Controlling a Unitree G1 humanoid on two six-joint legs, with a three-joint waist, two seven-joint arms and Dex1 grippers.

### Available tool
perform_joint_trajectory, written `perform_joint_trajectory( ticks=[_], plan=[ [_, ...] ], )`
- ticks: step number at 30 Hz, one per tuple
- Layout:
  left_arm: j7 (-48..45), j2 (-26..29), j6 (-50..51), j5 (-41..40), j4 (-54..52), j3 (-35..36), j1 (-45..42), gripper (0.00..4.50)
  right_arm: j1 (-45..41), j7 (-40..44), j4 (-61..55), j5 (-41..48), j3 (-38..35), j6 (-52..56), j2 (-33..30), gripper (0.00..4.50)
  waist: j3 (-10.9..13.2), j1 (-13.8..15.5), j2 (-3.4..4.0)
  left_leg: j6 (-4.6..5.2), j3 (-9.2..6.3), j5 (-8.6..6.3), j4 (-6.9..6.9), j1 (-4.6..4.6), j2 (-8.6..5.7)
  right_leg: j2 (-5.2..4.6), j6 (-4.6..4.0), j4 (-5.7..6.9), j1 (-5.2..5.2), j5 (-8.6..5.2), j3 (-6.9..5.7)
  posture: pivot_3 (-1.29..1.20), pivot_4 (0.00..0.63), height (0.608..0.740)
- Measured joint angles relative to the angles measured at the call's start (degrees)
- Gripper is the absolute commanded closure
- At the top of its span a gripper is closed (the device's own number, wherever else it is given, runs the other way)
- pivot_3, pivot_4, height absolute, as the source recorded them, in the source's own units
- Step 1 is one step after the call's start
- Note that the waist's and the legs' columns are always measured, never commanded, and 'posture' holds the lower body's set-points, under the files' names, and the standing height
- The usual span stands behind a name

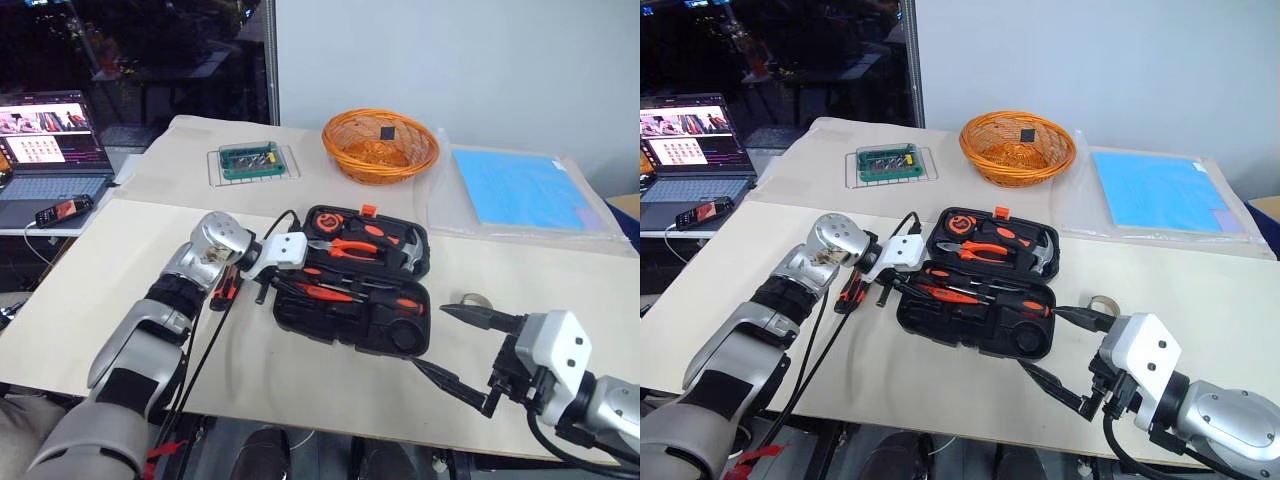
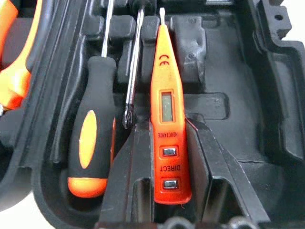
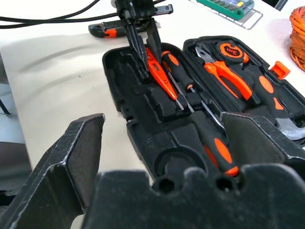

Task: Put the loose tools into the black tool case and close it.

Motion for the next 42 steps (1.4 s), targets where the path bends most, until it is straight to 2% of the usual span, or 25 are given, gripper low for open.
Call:
perform_joint_trajectory(
  ticks=[7, 8, 9, 12, 14, 17, 20, 22, 26, 31, 35, 42],
  plan=[
    [-1.70, -0.08, -0.09, 1.04, -0.06, 0.71, -0.01, 4.02, 1.26, -1.23, -0.90, 0.00, -0.90, 0.00, 0.02, 0.00, 0.00, -0.06, 0.00, 0.03, -0.02, -0.01, -0.01, 0.00, -0.02, 0.01, 0.04, 0.01, -0.01, -0.03, 0.00, 0.00, 0.150, 0.740],
    [-1.75, -0.18, -0.09, 1.22, -0.06, 0.82, -0.01, 3.01, 1.21, -1.46, -0.90, 0.00, -0.90, 0.00, 0.02, 0.00, 0.00, -0.05, 0.00, 0.04, -0.02, -0.01, -0.01, 0.00, -0.02, 0.01, 0.04, 0.01, -0.01, -0.03, 0.00, 0.00, 0.150, 0.740],
    [-1.95, -0.25, -0.09, 1.49, -0.07, 0.83, -0.01, 2.88, 1.14, -1.61, -0.90, 0.00, -0.90, 0.00, 0.02, 0.00, 0.00, -0.04, 0.00, 0.04, -0.02, -0.01, -0.01, 0.00, -0.02, 0.01, 0.05, 0.01, 0.00, -0.03, 0.00, 0.00, 0.150, 0.740],
    [-2.27, -0.56, 1.31, 1.23, -0.16, 1.73, -0.02, 1.82, 1.19, -1.66, -0.91, 0.01, -0.89, 0.00, 0.00, 0.00, 0.00, -0.09, 0.00, 0.04, -0.02, -0.01, 0.00, 0.00, -0.01, 0.01, 0.05, 0.03, 0.00, -0.03, 0.00, 0.00, 0.150, 0.740],
    [-3.98, -0.32, 4.45, -0.71, -0.96, 3.28, 0.08, 1.82, 1.43, -1.65, -0.92, 0.02, -0.89, 0.00, 0.00, 0.00, 0.01, -0.15, -0.01, 0.04, -0.02, -0.01, 0.00, -0.01, -0.01, 0.02, 0.05, 0.05, -0.03, -0.03, 0.01, 0.00, 0.150, 0.740],
    [-6.49, 1.54, 13.14, -6.34, -5.62, 7.42, 0.32, 2.52, 1.55, -1.60, -0.94, 0.01, -0.90, -0.01, -0.01, 0.00, 0.00, -0.29, 0.00, 0.04, -0.04, -0.01, 0.00, 0.00, 0.02, 0.03, 0.05, 0.06, -0.04, -0.03, 0.01, 0.00, 0.150, 0.740],
    [-5.72, 2.95, 21.29, -10.42, -10.86, 12.21, 1.48, 3.67, 1.52, -1.56, -0.85, 0.00, -0.90, -0.02, -0.01, 0.00, -0.02, -0.35, 0.03, 0.04, -0.06, -0.01, 0.00, 0.03, 0.00, 0.02, 0.07, 0.06, 0.01, -0.05, 0.04, 0.00, 0.150, 0.740],
    [-1.41, 1.79, 26.29, -12.55, -15.88, 14.97, 5.13, 4.40, 1.06, -1.55, -0.57, -0.02, -0.79, -0.03, -0.06, 0.00, -0.03, -0.33, 0.05, 0.04, -0.07, -0.01, 0.01, 0.07, 0.00, 0.01, 0.08, 0.06, 0.08, -0.05, 0.07, 0.00, 0.150, 0.740],
    [9.25, -3.07, 31.12, -13.67, -22.63, 16.26, 13.05, 4.46, -0.66, -1.55, -0.20, 0.00, -0.52, -0.03, -0.11, 0.00, -0.02, -0.04, 0.03, 0.06, -0.12, 0.00, 0.09, 0.06, -0.03, 0.01, 0.11, 0.08, 0.12, -0.04, 0.08, 0.00, 0.150, 0.740],
    [24.00, -7.13, 30.67, -9.38, -28.27, 15.54, 18.63, 4.46, -1.56, -1.50, 0.48, 0.05, -0.43, -0.01, -0.71, 0.00, -0.01, -0.08, 0.02, 0.06, -0.12, 0.00, 0.09, 0.10, -0.04, 0.02, 0.11, 0.11, 0.13, -0.02, 0.09, 0.00, 0.150, 0.740],
    [25.88, -5.85, 29.83, -7.17, -31.47, 12.40, 21.81, 4.46, -2.16, -1.48, 0.50, 0.09, -0.22, 0.06, -0.86, 0.00, -0.02, -0.43, 0.04, 0.06, -0.10, 0.00, 0.07, 0.12, -0.02, 0.05, 0.08, 0.11, 0.11, -0.01, 0.10, 0.00, 0.150, 0.740],
    [22.72, -1.20, 27.11, -6.68, -36.78, 8.73, 25.81, 4.46, -1.17, -0.58, 0.51, 0.13, -0.34, 0.07, -0.97, 0.00, -0.18, -0.66, 0.24, 0.01, -0.10, -0.03, 0.05, 0.27, 0.01, 0.01, 0.08, 0.08, 0.23, -0.02, 0.11, 0.00, 0.150, 0.740]
  ],
)
